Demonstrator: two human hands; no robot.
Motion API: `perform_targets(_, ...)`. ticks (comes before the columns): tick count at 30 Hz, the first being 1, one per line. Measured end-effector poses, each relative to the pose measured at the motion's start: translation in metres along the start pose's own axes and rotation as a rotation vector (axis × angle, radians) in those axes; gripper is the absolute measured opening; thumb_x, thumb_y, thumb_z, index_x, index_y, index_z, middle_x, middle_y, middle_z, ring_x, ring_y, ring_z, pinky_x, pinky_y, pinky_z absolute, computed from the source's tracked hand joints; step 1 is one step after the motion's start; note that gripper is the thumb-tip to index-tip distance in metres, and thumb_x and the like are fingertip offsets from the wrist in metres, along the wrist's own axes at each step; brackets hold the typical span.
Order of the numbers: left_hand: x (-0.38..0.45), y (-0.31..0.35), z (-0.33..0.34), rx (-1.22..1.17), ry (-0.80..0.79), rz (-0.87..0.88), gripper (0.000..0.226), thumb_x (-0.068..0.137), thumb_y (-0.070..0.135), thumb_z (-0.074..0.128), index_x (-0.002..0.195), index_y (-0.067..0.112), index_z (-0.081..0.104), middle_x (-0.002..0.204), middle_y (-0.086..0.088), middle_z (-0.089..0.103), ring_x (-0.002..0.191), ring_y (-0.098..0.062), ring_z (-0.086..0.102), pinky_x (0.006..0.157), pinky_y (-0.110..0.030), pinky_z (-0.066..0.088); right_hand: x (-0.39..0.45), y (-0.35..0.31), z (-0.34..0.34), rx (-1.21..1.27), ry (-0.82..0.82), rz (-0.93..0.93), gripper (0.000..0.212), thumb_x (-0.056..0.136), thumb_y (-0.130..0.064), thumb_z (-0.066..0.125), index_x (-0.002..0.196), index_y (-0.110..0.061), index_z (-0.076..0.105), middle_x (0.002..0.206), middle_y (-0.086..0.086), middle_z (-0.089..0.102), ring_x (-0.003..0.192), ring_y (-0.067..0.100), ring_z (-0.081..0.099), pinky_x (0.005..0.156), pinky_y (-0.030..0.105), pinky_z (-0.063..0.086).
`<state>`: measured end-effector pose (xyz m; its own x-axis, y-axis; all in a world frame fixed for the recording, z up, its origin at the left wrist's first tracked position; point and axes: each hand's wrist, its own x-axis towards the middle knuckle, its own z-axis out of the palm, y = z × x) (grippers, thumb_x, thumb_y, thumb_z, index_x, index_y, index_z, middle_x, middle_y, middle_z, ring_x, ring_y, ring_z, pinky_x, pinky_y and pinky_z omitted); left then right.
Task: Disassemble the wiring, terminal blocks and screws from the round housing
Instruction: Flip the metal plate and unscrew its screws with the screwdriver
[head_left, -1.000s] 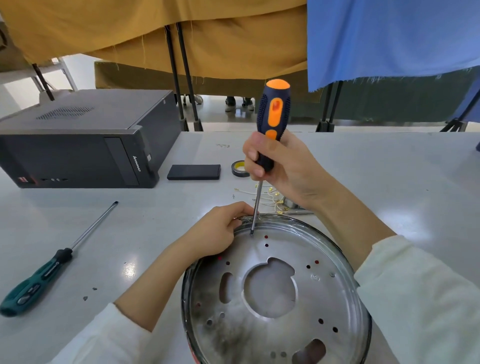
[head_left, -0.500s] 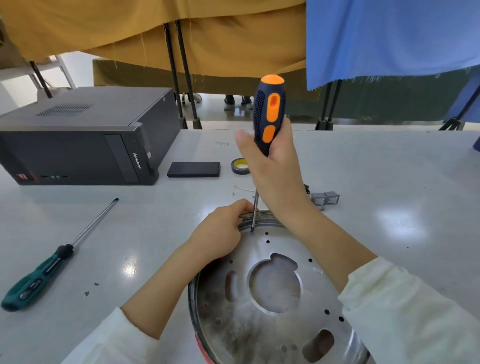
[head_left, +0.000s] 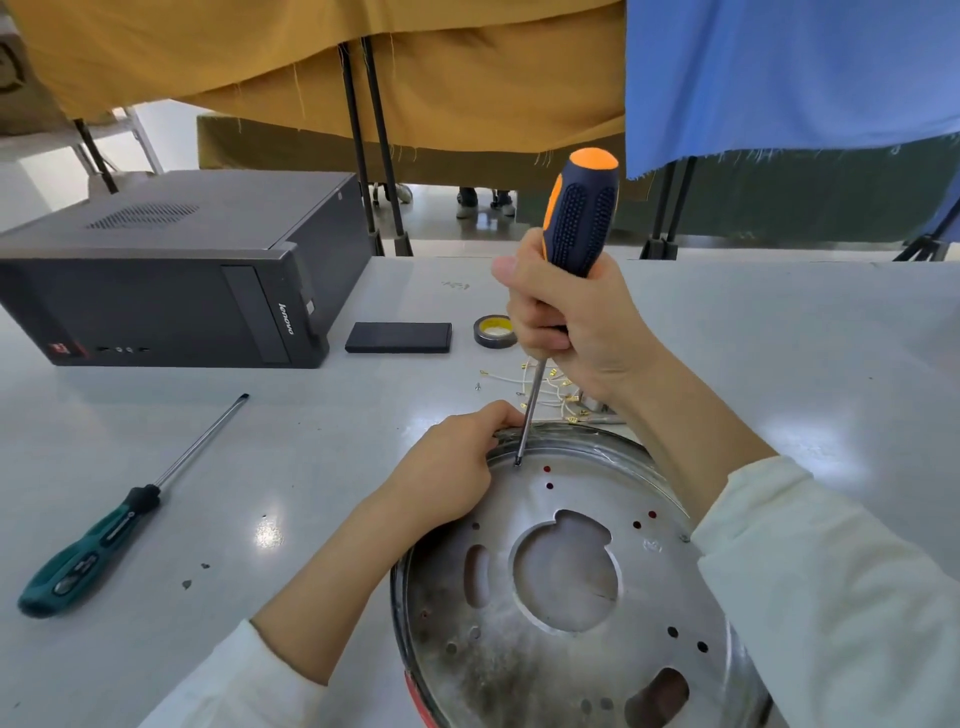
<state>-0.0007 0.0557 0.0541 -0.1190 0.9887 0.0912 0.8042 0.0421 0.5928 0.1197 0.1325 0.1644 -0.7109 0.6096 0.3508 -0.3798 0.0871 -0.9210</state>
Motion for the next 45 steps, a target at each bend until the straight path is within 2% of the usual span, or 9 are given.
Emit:
perform_targets(10, -0.001, 0.003, 0.0, 0.033, 0.004, -0.012, 0.057, 0.087, -0.005, 0.038, 0.125, 0.034, 0.051, 0.118, 0.0, 0.066, 0.107, -0.021, 0.058, 0.085, -0.033, 0.049, -0.017, 0.008, 0.013, -0.336, 0.254, -0.2, 0.017, 0.092, -0.016, 0.062, 0.095, -0.018, 0.045, 0.086, 0.01, 0.057, 0.072, 0.023, 0.058, 0.068, 0.032, 0.051)
perform_targets(17, -0.001, 0.004, 0.0, 0.027, -0.013, -0.028, 0.061, 0.088, -0.005, 0.034, 0.13, 0.037, 0.047, 0.118, 0.005, 0.065, 0.083, -0.005, 0.046, 0.062, -0.007, 0.032, -0.019, 0.015, 0.028, -0.399, 0.48, -0.315, 0.023, 0.091, -0.02, 0.063, 0.089, -0.022, 0.04, 0.066, -0.01, 0.044, 0.058, 0.005, 0.043, 0.058, 0.017, 0.041)
perform_targets(21, -0.002, 0.004, -0.001, 0.016, -0.016, -0.02, 0.062, 0.086, -0.006, 0.034, 0.128, 0.036, 0.048, 0.12, 0.007, 0.065, 0.094, -0.011, 0.056, 0.074, -0.016, 0.045, -0.012, 0.012, 0.031, -0.373, 0.6, -0.266, 0.032, 0.085, -0.02, 0.07, 0.071, -0.022, 0.041, 0.054, -0.012, 0.041, 0.051, 0.009, 0.039, 0.053, 0.021, 0.04)
perform_targets(23, -0.002, 0.004, -0.002, 0.009, -0.016, -0.027, 0.059, 0.085, -0.007, 0.034, 0.125, 0.034, 0.05, 0.118, 0.005, 0.065, 0.099, -0.012, 0.058, 0.079, -0.018, 0.047, -0.007, 0.009, 0.029, -0.231, 0.516, -0.178, 0.037, 0.087, -0.011, 0.065, 0.063, -0.018, 0.037, 0.051, -0.004, 0.035, 0.046, 0.015, 0.031, 0.046, 0.025, 0.032)
perform_targets(28, -0.001, 0.004, -0.002, 0.012, -0.014, -0.023, 0.054, 0.087, -0.005, 0.037, 0.124, 0.031, 0.051, 0.12, 0.004, 0.065, 0.109, -0.014, 0.058, 0.089, -0.031, 0.047, -0.004, 0.001, 0.017, -0.072, -0.087, -0.033, 0.034, 0.083, -0.005, 0.06, 0.058, -0.019, 0.043, 0.045, -0.007, 0.032, 0.038, 0.008, 0.024, 0.041, 0.015, 0.025)
perform_targets(33, -0.002, 0.004, -0.003, 0.0, -0.017, -0.017, 0.057, 0.085, -0.004, 0.037, 0.126, 0.033, 0.05, 0.121, 0.004, 0.065, 0.111, -0.016, 0.058, 0.091, -0.033, 0.048, -0.009, 0.003, 0.015, -0.116, -0.096, -0.075, 0.021, 0.084, -0.007, 0.059, 0.074, -0.011, 0.041, 0.049, -0.003, 0.036, 0.04, 0.013, 0.031, 0.043, 0.021, 0.03)
perform_targets(39, 0.0, 0.002, -0.001, 0.058, -0.012, -0.013, 0.056, 0.09, -0.002, 0.038, 0.13, 0.036, 0.047, 0.115, 0.002, 0.066, 0.082, -0.007, 0.054, 0.058, -0.006, 0.035, -0.024, 0.01, 0.023, -0.384, 0.2, -0.189, 0.017, 0.089, -0.02, 0.065, 0.095, -0.023, 0.048, 0.08, -0.002, 0.053, 0.075, 0.019, 0.056, 0.076, 0.04, 0.052)
perform_targets(42, 0.0, 0.003, -0.001, 0.054, -0.019, -0.027, 0.056, 0.089, -0.003, 0.037, 0.128, 0.037, 0.047, 0.11, 0.003, 0.066, 0.065, 0.003, 0.045, 0.054, -0.007, 0.033, -0.024, 0.011, 0.026, -0.396, 0.333, -0.229, 0.008, 0.095, -0.022, 0.056, 0.097, -0.024, 0.049, 0.077, -0.005, 0.05, 0.071, 0.013, 0.052, 0.073, 0.038, 0.049)
perform_targets(45, 0.001, 0.002, 0.0, 0.053, -0.017, -0.022, 0.059, 0.088, -0.003, 0.036, 0.129, 0.039, 0.046, 0.115, 0.006, 0.066, 0.079, -0.004, 0.05, 0.057, -0.007, 0.031, -0.023, 0.011, 0.029, -0.395, 0.442, -0.248, 0.015, 0.09, -0.025, 0.065, 0.086, -0.023, 0.051, 0.067, -0.01, 0.049, 0.062, 0.007, 0.047, 0.061, 0.025, 0.046)
